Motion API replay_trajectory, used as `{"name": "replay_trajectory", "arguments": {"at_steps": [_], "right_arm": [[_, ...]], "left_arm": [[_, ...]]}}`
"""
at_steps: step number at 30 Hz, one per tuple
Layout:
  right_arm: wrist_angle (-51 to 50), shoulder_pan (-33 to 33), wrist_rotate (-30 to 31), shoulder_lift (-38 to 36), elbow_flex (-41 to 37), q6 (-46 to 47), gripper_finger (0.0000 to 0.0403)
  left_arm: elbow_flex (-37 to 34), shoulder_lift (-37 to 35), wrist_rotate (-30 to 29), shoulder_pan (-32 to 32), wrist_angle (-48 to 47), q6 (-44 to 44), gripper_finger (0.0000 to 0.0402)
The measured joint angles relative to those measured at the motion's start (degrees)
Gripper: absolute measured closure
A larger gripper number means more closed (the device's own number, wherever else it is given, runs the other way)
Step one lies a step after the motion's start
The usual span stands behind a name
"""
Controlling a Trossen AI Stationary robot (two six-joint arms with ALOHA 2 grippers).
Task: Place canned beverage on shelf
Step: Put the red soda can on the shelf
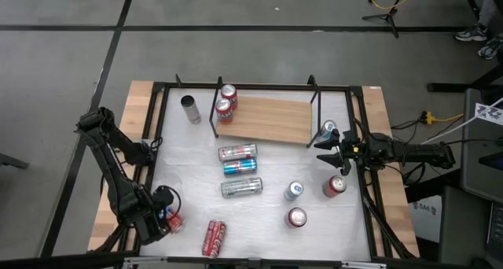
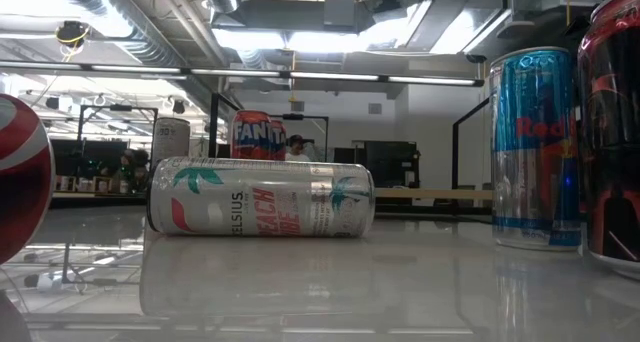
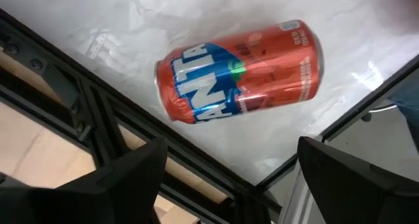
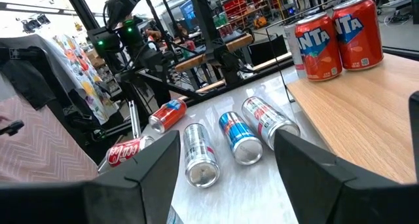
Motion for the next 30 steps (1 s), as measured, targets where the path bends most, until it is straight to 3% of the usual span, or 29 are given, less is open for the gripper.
{"name": "replay_trajectory", "arguments": {"at_steps": [6, 9, 12, 17, 23, 30], "right_arm": [[-0.05, 0.00, -0.01, 0.00, 0.00, 0.00, 0.0164], [-0.07, 0.00, 0.01, 0.00, 0.00, -0.02, 0.0164], [-0.12, 0.00, 0.75, 0.00, 0.00, -0.02, 0.0164], [-0.05, 0.00, 3.09, 0.00, 0.02, -0.04, 0.0164], [-0.06, 0.00, 3.03, 0.00, 0.02, -0.04, 0.0164], [3.18, 0.00, 2.65, 0.02, -0.02, 1.95, 0.0164]], "left_arm": [[0.02, -0.02, -5.88, 0.01, 1.59, -0.04, 0.0068], [0.02, -0.02, -5.77, 0.20, 1.21, -1.25, 0.0068], [0.02, -0.02, -2.49, 0.38, 1.31, -6.69, 0.0068], [0.02, -0.02, 6.37, 0.01, 3.61, -23.59, 0.0068], [0.09, 0.67, -0.84, -2.63, 9.44, -36.38, 0.0068], [0.11, 5.54, 1.93, -2.90, 13.14, -37.82, 0.0068]]}}
